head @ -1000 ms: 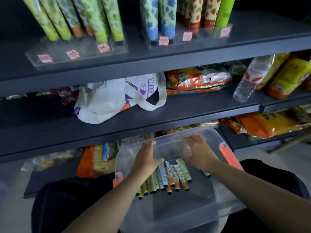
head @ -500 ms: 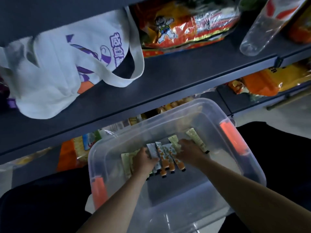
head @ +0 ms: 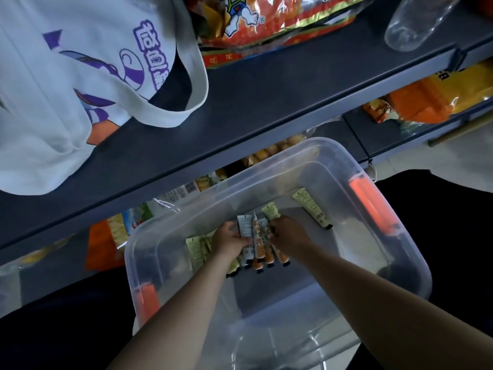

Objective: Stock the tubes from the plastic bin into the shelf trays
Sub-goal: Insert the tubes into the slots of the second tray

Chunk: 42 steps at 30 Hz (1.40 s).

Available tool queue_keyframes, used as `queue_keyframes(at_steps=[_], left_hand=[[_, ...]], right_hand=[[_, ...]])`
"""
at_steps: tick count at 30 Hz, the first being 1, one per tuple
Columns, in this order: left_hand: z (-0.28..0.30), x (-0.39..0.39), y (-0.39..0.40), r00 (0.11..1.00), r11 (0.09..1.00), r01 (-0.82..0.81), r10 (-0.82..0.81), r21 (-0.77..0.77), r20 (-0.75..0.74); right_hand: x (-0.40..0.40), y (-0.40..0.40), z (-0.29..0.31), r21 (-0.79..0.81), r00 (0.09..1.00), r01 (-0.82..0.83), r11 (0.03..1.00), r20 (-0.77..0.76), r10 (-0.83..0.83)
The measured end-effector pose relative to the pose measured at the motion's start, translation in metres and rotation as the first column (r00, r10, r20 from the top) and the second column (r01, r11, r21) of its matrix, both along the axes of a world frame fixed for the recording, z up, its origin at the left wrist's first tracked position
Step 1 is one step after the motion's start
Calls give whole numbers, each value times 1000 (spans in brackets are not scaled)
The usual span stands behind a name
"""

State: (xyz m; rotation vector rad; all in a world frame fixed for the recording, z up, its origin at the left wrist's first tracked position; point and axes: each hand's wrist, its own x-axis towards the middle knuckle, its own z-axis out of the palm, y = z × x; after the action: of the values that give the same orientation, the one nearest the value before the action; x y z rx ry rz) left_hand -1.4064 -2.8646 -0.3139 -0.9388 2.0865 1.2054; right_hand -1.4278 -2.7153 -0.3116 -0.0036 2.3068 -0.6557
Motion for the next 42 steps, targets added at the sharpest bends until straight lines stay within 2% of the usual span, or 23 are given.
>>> queue_keyframes(at_steps=[7,12,16,27,29,33,36,38,40,42], left_hand=[[-3,6,-3,997,991,-82,82,109,0],[-2,12,-5,1000,990,-3,5,144,-15],[-4,15,-8,1000,986,-20,23,166,-16],[2,17,-16,973,915,-223,229,337,22],[6,18,-17,953,871,-295,300,393,52],[20,20,-20,894,702,-437,406,562,189],[31,22,-21,869,557,-474,424,682,257],[37,24,-19,862,485,-474,425,735,275],[43,26,-15,864,483,-468,427,740,267],[49,28,-13,874,519,-446,426,729,232]], right_hand=[[6,-3,1,16,999,-22,1000,-40,23],[20,0,-3,36,999,18,999,35,-19],[18,5,-2,6,998,11,1000,61,-12],[18,0,1,-41,970,96,994,230,-85],[21,-3,1,-63,959,147,987,255,-127],[19,1,5,-147,931,227,963,321,-171],[15,8,8,-230,859,406,884,425,-284],[13,12,13,-269,831,484,832,439,-341],[11,16,21,-332,798,560,759,464,-385],[9,21,32,-402,792,581,707,479,-379]])
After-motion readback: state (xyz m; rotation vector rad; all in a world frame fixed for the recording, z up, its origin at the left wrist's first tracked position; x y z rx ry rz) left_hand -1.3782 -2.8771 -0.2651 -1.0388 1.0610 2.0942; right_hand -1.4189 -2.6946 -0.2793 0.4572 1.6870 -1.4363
